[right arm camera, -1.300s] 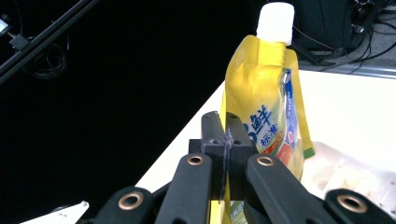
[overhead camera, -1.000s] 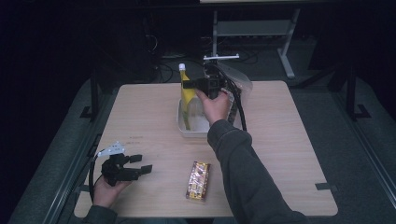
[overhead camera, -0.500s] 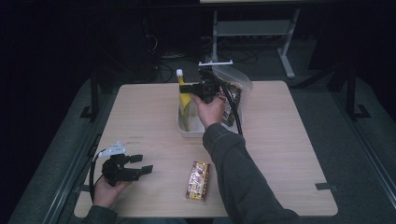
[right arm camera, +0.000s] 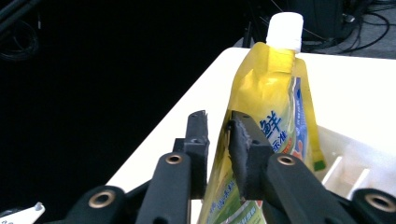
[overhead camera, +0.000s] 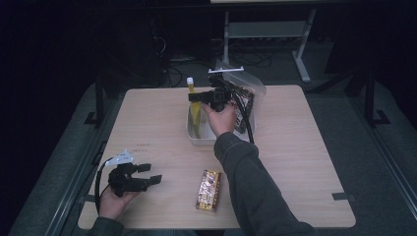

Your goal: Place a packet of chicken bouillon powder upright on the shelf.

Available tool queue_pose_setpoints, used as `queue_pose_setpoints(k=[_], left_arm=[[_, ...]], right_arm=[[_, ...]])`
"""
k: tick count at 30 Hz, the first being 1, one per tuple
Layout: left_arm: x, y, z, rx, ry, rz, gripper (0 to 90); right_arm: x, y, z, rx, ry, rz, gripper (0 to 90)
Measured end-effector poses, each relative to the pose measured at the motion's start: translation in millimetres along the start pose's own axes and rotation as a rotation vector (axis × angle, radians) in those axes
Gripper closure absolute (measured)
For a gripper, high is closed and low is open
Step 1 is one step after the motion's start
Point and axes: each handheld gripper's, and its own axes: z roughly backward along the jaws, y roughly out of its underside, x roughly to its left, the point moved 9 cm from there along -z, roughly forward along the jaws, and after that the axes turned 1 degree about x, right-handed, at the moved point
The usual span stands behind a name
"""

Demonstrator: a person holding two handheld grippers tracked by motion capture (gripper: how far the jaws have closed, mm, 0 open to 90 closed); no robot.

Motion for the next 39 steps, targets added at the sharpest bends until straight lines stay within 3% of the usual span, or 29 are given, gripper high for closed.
queue_pose_setpoints(k=[9,16,39], left_arm=[[-8.2,0.6,-5.1,0.017,0.01,-0.015,24.3],[-11.9,0.1,-7.6,0.021,0.013,-0.024,23.9],[-23.3,-2.7,-13.0,0.027,0.014,-0.054,23.6]], right_arm=[[-0.7,5.3,12.6,0.036,0.011,0.014,69.6],[-1.8,9.9,22.6,0.05,-0.019,0.001,66.1],[11.0,25.4,55.3,0.053,-0.085,0.025,61.1]])
